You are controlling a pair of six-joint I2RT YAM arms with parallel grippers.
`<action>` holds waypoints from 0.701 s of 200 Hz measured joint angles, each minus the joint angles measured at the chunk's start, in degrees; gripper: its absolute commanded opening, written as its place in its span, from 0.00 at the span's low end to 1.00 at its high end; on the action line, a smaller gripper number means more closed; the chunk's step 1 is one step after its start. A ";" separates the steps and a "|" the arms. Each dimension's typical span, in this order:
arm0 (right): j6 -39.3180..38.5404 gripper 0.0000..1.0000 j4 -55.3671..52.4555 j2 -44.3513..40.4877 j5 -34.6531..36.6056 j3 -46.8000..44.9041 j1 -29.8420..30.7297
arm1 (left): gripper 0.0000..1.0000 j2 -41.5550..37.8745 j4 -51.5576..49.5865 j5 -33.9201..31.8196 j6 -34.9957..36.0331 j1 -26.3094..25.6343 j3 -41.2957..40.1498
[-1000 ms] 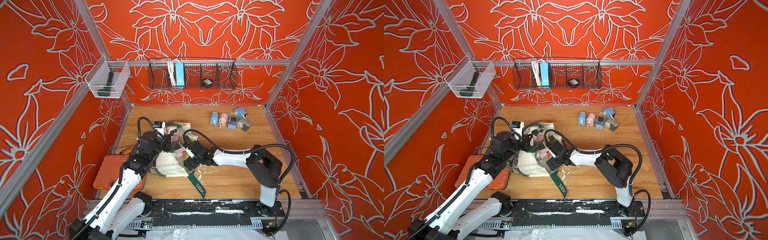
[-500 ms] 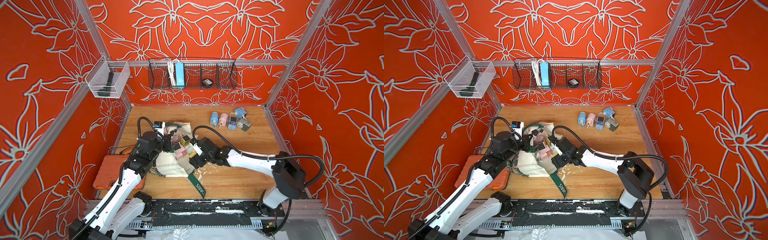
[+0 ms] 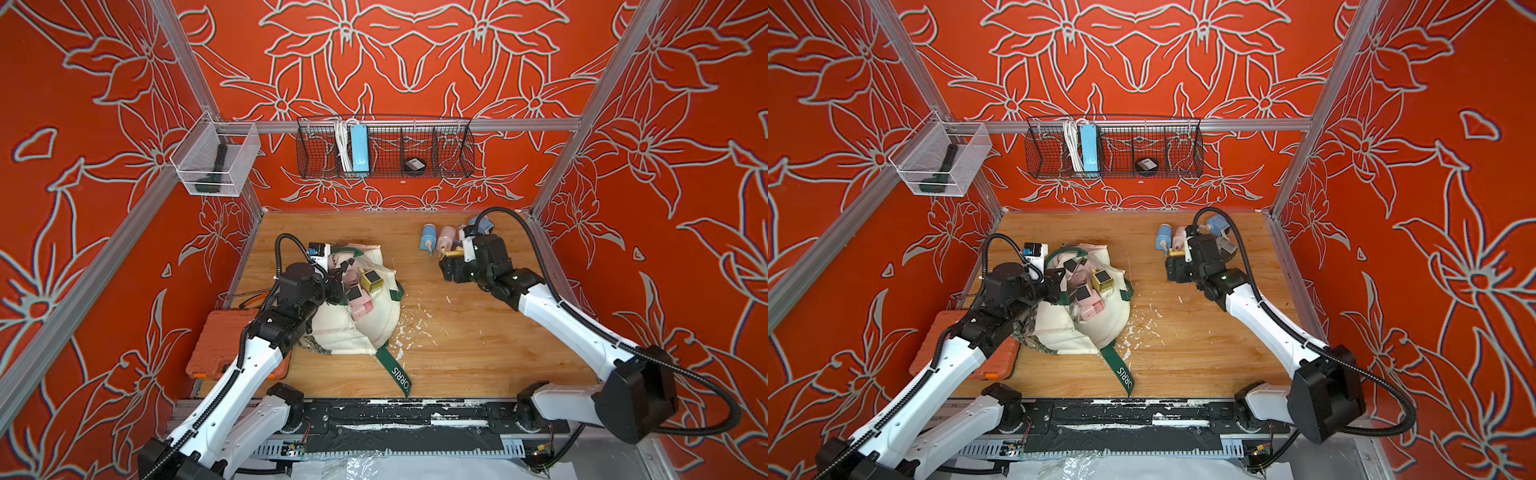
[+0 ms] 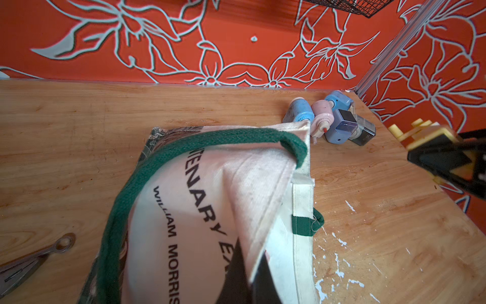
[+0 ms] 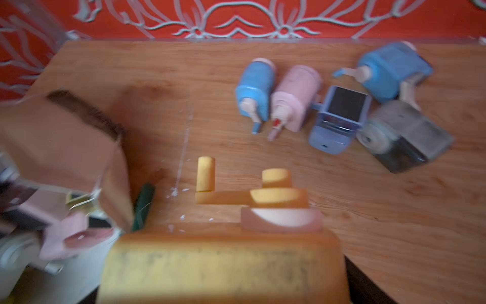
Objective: Take out the pencil sharpeners from the tote bags
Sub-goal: Pick up the pencil sharpener from the canvas bag, then place the pencil sharpener at the corner of the board.
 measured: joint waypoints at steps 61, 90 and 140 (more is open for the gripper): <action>10.82 0.70 0.94 13.70 2.23 8.20 -21.33 | 0.00 0.00 0.00 0.04 0.00 0.00 -0.02; 14.38 0.70 -0.28 24.04 3.26 15.98 -26.08 | 0.00 -0.02 0.00 0.02 0.00 0.00 -0.02; 17.18 0.71 -2.16 37.81 4.59 27.19 -27.78 | 0.00 -0.02 0.00 0.04 0.00 0.00 -0.02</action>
